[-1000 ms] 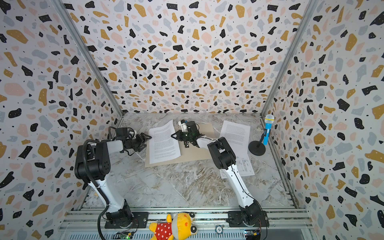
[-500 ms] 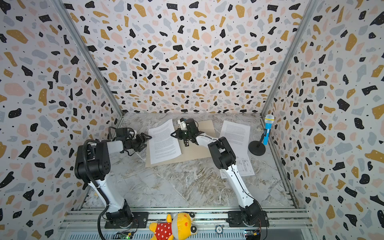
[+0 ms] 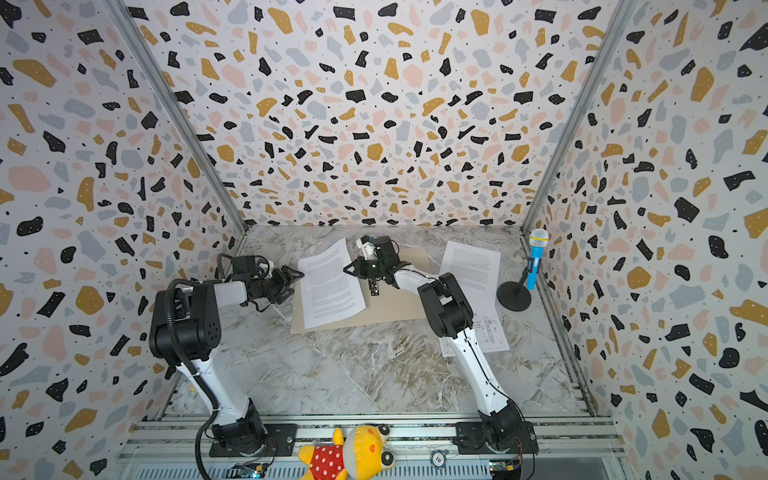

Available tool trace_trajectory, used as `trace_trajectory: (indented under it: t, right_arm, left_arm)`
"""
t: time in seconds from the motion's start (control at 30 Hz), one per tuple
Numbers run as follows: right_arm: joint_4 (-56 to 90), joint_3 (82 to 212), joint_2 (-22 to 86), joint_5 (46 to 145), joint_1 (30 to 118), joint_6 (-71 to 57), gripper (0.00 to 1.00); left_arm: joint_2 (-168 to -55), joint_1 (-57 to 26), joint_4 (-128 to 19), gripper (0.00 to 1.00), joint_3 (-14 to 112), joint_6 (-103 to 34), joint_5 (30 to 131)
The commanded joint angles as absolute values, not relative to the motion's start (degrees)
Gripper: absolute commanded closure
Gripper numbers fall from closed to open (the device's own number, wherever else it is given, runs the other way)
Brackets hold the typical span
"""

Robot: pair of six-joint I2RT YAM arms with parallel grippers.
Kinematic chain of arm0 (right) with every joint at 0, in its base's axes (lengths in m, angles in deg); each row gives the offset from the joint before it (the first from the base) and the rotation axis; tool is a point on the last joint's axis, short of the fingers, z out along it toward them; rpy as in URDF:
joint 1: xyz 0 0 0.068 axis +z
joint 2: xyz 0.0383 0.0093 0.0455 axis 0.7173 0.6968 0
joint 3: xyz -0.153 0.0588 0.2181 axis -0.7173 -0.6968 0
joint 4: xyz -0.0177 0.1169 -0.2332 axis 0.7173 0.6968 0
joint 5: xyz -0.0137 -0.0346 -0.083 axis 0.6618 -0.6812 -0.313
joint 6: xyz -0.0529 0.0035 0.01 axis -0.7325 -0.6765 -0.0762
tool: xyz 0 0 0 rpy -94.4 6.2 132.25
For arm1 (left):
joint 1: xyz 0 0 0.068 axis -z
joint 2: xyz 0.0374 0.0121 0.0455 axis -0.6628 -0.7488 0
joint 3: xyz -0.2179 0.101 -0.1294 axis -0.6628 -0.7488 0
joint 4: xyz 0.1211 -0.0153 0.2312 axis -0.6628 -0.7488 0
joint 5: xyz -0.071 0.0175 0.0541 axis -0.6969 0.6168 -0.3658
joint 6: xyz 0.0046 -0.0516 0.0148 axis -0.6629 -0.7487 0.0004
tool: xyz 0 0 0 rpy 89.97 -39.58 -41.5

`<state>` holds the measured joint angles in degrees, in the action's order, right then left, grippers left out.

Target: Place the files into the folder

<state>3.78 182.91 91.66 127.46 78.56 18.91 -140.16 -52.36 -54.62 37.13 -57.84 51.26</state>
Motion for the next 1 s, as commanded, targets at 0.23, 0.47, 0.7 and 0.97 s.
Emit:
trace_trajectory:
  t: [0.23,0.47,0.7,0.97]
  right_arm:
    - [5.49,183.07,88.65,127.53,79.25,19.61,1.0]
    - [6.79,183.0,87.83,124.44,80.23,21.24,1.0]
    - [7.66,181.56,86.9,121.87,80.44,23.31,1.0]
    - [8.88,180.01,84.51,115.92,80.66,27.23,1.0]
  left_arm:
    - [-140.1,-52.32,-55.01,0.21,36.03,-58.04,50.43]
    - [-140.25,-52.32,-54.39,0.21,35.57,-58.28,50.3]
    - [-140.1,-52.32,-53.96,0.21,35.18,-58.5,50.0]
    - [-139.93,-52.31,-52.47,0.21,34.15,-59.2,49.47]
